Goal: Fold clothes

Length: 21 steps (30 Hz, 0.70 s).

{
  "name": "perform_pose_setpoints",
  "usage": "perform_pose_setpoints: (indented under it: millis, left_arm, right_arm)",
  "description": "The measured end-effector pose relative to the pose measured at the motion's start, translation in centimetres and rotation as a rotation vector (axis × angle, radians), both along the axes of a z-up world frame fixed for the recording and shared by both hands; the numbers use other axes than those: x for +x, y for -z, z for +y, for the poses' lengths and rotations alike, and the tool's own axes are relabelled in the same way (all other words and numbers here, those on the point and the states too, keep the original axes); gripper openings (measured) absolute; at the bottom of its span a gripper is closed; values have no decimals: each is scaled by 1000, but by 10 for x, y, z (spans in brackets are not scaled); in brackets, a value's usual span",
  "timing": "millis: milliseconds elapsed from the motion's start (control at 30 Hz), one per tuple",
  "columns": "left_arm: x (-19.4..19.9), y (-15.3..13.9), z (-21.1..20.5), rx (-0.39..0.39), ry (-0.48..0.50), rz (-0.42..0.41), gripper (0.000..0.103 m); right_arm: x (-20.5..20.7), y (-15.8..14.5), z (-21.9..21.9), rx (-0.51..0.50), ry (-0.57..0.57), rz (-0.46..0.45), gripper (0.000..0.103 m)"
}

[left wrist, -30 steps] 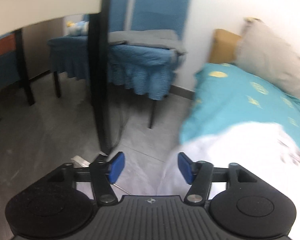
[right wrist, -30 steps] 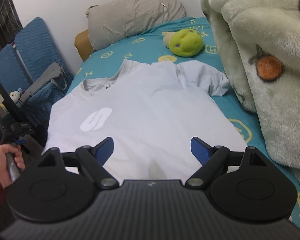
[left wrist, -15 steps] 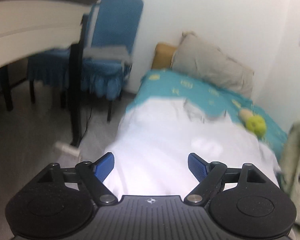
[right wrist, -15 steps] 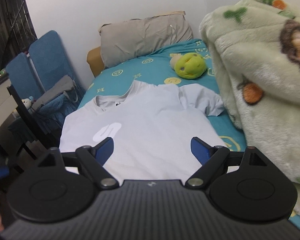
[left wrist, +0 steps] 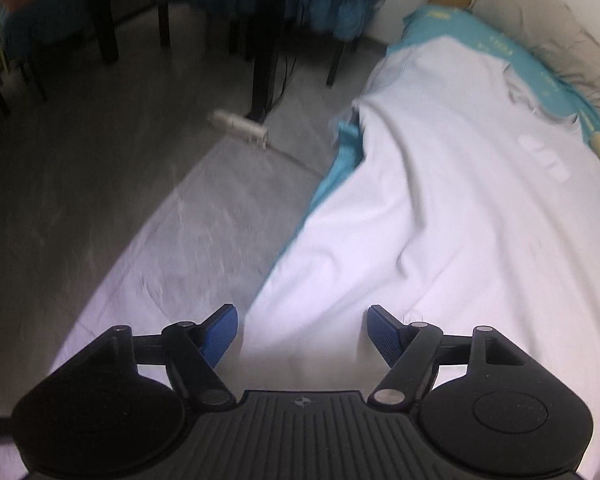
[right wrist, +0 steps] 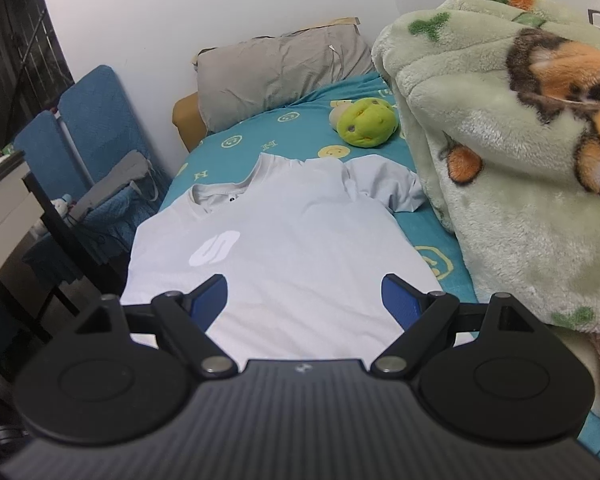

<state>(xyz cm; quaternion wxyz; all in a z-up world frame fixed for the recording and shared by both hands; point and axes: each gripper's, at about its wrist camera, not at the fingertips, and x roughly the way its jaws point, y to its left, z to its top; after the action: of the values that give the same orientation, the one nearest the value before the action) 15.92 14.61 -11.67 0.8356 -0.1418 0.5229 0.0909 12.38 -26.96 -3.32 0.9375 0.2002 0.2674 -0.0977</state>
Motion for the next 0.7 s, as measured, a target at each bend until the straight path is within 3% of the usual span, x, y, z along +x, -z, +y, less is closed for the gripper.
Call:
perform_pose_setpoints:
  millis: [100, 267, 433, 600, 700]
  left_arm:
    - [-4, 0, 3, 14, 16, -6, 74]
    - [-12, -18, -10, 68, 57, -101, 77]
    - [-25, -47, -31, 105, 106, -247, 83]
    - [-37, -78, -48, 95, 158, -388, 85]
    - [-36, -94, -62, 107, 195, -483, 93]
  right_arm:
    - [-2, 0, 0, -12, 7, 6, 85]
    - [-2, 3, -1, 11, 10, 8, 85]
    - [-3, 3, -1, 35, 36, -24, 85]
    - [-2, 1, 0, -13, 66, -36, 85]
    - [0, 1, 1, -26, 66, -36, 85]
